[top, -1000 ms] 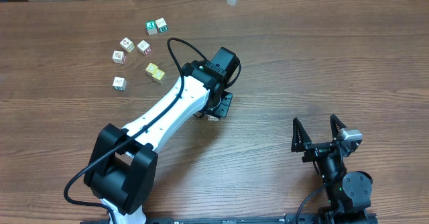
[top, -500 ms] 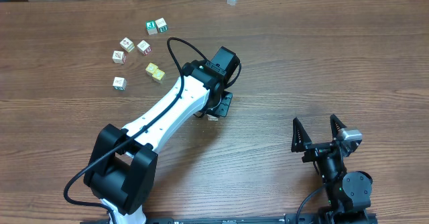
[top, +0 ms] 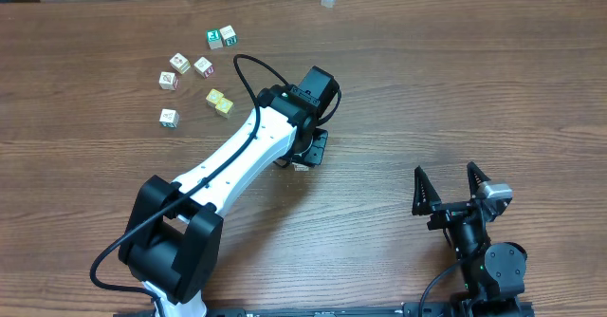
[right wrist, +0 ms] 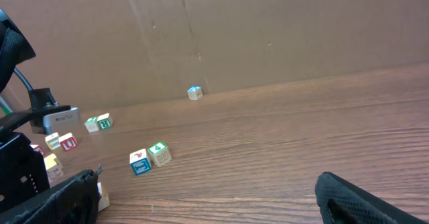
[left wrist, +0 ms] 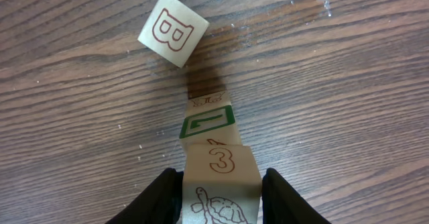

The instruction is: Form a tower

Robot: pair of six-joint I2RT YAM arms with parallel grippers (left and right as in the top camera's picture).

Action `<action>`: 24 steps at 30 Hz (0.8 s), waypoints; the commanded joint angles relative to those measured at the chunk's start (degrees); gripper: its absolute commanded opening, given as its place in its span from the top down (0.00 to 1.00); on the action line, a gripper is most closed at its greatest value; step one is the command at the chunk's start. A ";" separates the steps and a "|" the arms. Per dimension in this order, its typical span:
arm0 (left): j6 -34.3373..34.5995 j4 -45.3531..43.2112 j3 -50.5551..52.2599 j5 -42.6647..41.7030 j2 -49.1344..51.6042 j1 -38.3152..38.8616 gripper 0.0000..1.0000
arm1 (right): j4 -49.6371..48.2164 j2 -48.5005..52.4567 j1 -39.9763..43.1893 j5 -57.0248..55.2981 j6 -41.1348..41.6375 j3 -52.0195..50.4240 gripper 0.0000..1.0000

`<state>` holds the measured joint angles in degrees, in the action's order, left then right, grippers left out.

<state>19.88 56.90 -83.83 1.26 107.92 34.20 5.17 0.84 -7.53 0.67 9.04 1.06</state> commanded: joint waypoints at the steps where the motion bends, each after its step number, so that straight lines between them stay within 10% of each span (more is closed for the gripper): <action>1: 2.10 -0.26 -1.57 0.22 0.39 0.22 0.65 | -0.33 -0.68 0.15 0.02 0.28 -0.59 0.00; 24: 9.44 -0.83 -1.57 2.01 0.39 -0.20 0.69 | -0.33 -0.68 0.15 0.02 0.28 -0.59 0.00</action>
<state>26.15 56.03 -83.83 1.72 107.92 34.13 5.17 0.84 -7.53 0.69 9.04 1.06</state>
